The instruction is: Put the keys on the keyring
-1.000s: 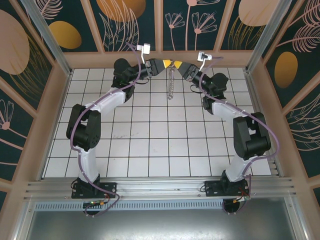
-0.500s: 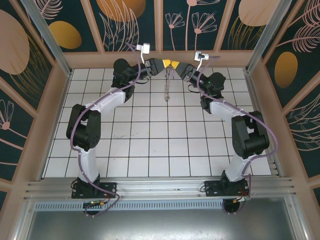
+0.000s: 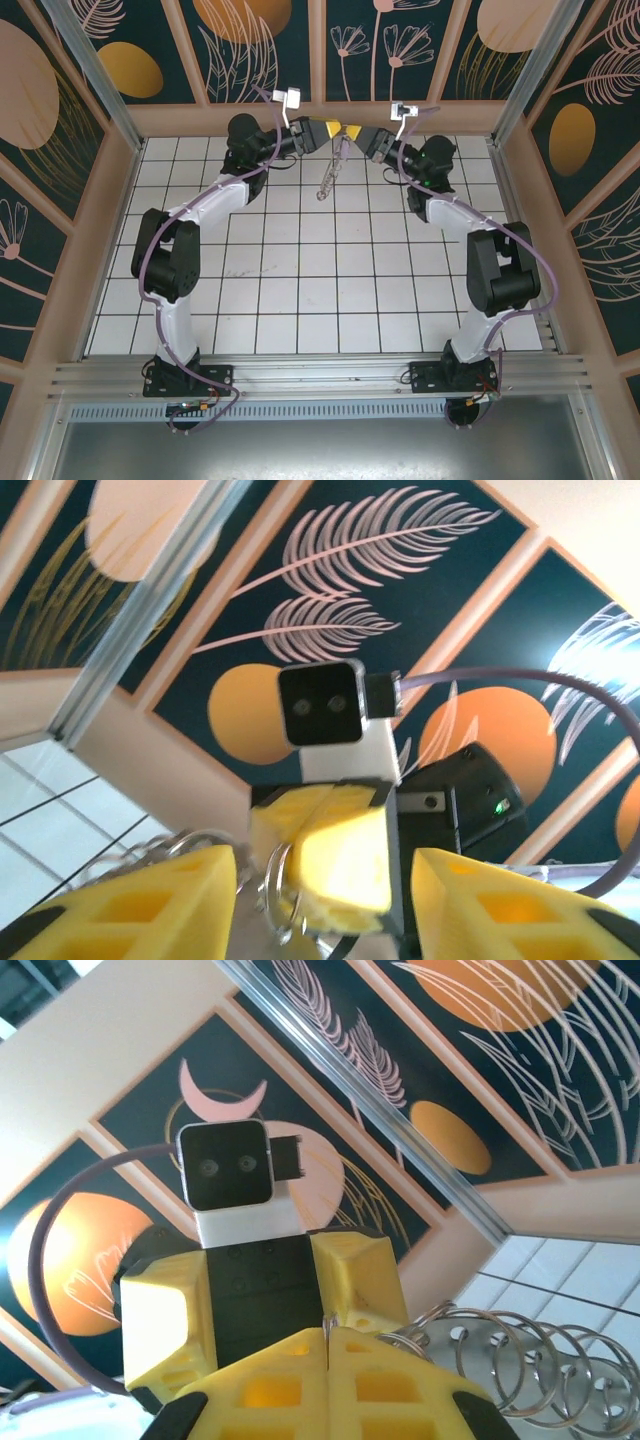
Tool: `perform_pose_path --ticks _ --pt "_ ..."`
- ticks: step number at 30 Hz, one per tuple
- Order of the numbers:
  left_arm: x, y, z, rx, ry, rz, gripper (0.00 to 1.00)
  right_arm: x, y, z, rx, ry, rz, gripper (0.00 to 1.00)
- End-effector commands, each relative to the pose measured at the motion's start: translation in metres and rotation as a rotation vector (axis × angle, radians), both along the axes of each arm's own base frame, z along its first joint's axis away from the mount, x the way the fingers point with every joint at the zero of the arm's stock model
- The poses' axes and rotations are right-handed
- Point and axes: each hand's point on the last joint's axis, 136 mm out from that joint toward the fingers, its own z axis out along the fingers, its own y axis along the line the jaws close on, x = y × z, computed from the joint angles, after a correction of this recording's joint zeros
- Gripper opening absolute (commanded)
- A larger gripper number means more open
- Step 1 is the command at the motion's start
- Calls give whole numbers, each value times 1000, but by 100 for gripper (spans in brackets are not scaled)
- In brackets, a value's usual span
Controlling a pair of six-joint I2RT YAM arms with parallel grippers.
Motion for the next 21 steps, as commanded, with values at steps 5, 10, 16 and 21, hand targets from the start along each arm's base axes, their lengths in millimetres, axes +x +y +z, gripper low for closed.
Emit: perform_pose_path --ticks 5,10,16,21 --pt "6 11 12 157 -129 39 55 -4 2 3 -232 -147 156 0" --pt "6 5 1 189 -121 -18 53 1 -2 -5 -256 -137 228 0" --pt "4 1 -4 174 -107 -68 51 -2 -1 -11 -253 -136 283 0" --pt "2 0 -9 159 -85 -92 50 -5 1 -11 -245 -142 302 0"
